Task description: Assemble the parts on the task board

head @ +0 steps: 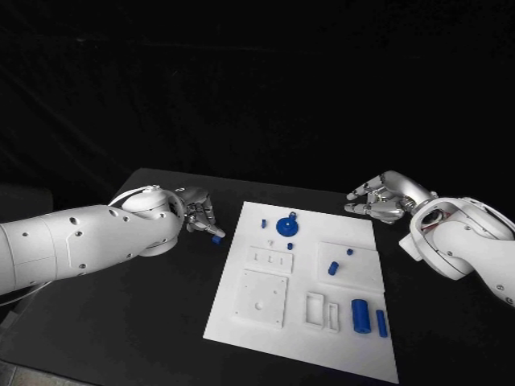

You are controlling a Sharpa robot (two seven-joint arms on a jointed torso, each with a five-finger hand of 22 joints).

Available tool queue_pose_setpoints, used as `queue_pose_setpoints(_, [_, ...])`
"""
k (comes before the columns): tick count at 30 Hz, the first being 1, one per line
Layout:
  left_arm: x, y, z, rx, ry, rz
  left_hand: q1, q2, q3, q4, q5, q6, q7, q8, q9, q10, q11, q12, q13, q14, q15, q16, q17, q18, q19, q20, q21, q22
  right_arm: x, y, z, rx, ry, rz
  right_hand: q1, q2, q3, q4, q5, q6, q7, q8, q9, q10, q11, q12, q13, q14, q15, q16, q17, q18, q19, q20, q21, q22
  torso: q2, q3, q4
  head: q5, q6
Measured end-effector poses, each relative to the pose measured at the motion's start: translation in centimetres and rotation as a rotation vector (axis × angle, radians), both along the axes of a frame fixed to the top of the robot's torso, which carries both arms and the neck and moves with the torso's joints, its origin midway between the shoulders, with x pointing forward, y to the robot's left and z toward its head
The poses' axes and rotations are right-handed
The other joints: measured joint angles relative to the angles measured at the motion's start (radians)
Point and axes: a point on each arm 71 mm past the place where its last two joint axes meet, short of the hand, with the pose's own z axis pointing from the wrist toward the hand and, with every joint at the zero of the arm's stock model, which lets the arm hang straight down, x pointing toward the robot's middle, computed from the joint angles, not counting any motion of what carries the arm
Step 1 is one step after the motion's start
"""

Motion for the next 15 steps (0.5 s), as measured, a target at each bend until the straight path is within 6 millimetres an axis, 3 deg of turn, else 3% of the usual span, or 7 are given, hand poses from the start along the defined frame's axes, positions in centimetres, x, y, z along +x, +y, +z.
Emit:
queue_pose_setpoints(5, [-0.1, 0.0, -0.7, 0.01, 0.001, 0.018, -0.013, -0.022, -0.085, 0.118, 0.0, 0.0, 0.0, 0.0, 0.003, 0.0, 0.0, 0.0, 0.001, 0.004, 0.004, -0.004, 0.006, 0.0, 0.01, -0.002, -0.012, -0.012, 0.0, 0.0, 0.0, 0.0, 0.0, 0.0, 0.0, 0.0, -0.004, 0.004, 0.0, 0.0, 0.0, 0.0, 0.0, 0.0, 0.0, 0.0, -0.001, 0.0, 0.0, 0.0, 0.0, 0.0, 0.0, 0.0, 0.0, 0.0, 0.0, 0.0006, -0.0012, 0.002, -0.002])
queue_pose_setpoints(8, [-0.2, -0.1, -1.2, 0.021, 0.012, 0.035, -0.026, -0.036, -0.099, 0.132, 0.0, 0.003, -0.003, 0.0, 0.006, 0.001, -0.001, 0.003, 0.002, 0.009, -0.001, -0.005, 0.011, 0.0, 0.018, -0.004, -0.012, -0.012, -0.1, -0.1, 0.0, 0.0, 0.001, -0.001, 0.0, 0.0, -0.004, 0.004, 0.0, 0.0, 0.0, 0.0, 0.0, 0.0, 0.0, 0.0, -0.001, 0.0, 0.0, 0.0, 0.0, -0.001, 0.0, 0.0, 0.0, 0.0, 0.0, 0.0012, -0.0012, 0.002, -0.003])
queue_pose_setpoints(15, [-0.3, 0.0, -2.4, 0.051, 0.033, 0.077, -0.039, -0.027, -0.091, 0.131, 0.0, 0.02, -0.012, 0.0, 0.011, 0.019, -0.009, 0.006, 0.003, 0.013, -0.005, 0.003, 0.023, 0.0, 0.025, -0.011, -0.012, -0.007, -0.1, -0.1, -0.1, -0.001, 0.001, -0.001, 0.0, 0.0, -0.004, 0.004, 0.0, 0.0, 0.0, 0.0, 0.0, 0.0, 0.0, 0.0, -0.001, 0.0, 0.0, 0.0, 0.0, -0.001, 0.0, 0.0, 0.0, 0.0, 0.0, 0.0019, -0.0011, 0.002, -0.005])
